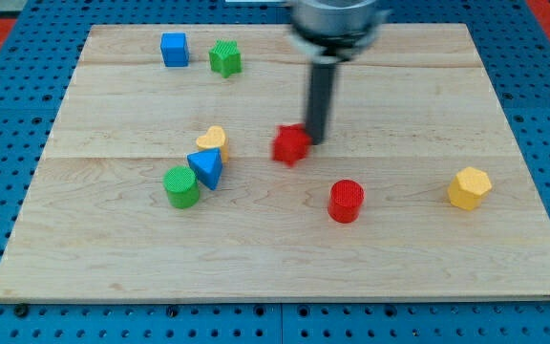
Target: Move green star towards blue cube
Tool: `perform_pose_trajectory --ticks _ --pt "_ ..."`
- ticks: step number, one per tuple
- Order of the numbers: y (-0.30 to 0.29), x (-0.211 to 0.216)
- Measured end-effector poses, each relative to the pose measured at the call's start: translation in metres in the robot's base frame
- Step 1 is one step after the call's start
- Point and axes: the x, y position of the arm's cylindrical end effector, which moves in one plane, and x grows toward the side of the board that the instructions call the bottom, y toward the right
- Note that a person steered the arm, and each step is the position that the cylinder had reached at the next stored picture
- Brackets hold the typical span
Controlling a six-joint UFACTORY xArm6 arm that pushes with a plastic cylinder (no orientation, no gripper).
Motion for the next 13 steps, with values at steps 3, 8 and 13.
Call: perform_pose_trajectory --ticks 3,8,13 --pt "0.115 0.074" --pt "0.008 0.036" --pt "-0.078 -0.041"
